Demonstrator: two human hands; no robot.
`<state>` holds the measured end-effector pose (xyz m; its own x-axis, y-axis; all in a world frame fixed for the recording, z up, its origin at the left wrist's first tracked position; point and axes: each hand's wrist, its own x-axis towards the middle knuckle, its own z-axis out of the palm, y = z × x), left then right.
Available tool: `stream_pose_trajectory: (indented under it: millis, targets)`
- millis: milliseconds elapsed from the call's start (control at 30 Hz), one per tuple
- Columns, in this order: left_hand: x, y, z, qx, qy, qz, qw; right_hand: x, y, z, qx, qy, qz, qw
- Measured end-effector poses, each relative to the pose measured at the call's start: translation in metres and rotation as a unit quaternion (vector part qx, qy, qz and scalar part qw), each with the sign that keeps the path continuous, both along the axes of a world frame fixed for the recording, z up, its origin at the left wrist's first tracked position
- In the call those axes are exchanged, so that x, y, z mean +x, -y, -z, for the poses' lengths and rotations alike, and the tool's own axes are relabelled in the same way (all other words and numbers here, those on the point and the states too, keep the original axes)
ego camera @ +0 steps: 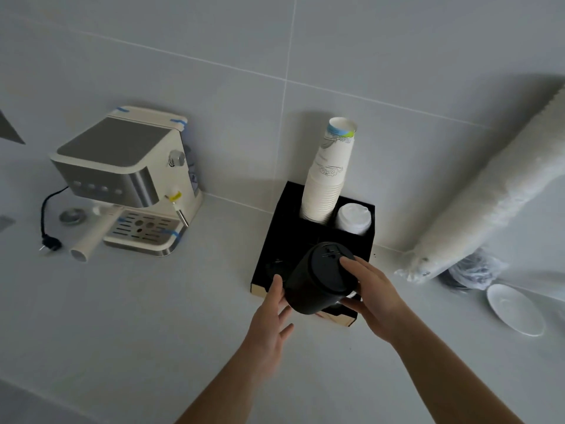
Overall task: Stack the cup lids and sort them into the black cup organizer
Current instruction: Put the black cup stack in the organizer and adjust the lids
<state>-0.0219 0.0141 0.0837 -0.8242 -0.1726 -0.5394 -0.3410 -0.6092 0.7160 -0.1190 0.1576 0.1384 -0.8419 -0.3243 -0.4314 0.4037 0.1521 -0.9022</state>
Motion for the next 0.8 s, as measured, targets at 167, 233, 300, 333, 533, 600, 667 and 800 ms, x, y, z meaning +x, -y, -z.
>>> stream_pose_trajectory:
  millis: [167,233,300,333,533,600,667,800]
  targets:
    - [-0.005,0.023,0.007,0.011,0.01,0.002,1.0,-0.001,0.017,0.006,0.014,0.011,0.018,1.0]
    - [-0.009,0.031,0.01,0.014,0.01,0.001,1.0,-0.003,0.025,0.008,0.022,0.015,0.019,0.999]
    - [-0.015,0.039,0.012,0.013,0.009,0.0,1.0,-0.006,0.034,0.009,0.032,0.014,0.018,0.999]
    - [-0.019,0.043,0.014,0.01,0.008,0.001,1.0,-0.009,0.039,0.01,0.038,0.012,0.017,0.999]
    - [-0.037,0.057,0.019,-0.004,-0.002,0.019,1.0,-0.028,0.056,0.017,0.048,0.01,0.016,0.999]
    - [-0.046,0.062,0.023,0.002,-0.001,0.032,0.999,-0.037,0.062,0.019,0.052,0.011,0.012,0.999]
    - [-0.054,0.065,0.024,0.0,-0.005,0.048,0.999,-0.043,0.066,0.019,0.05,0.01,0.015,0.999]
    - [-0.07,0.069,0.025,-0.012,0.005,0.067,0.998,-0.06,0.077,0.023,0.045,0.024,0.018,0.999]
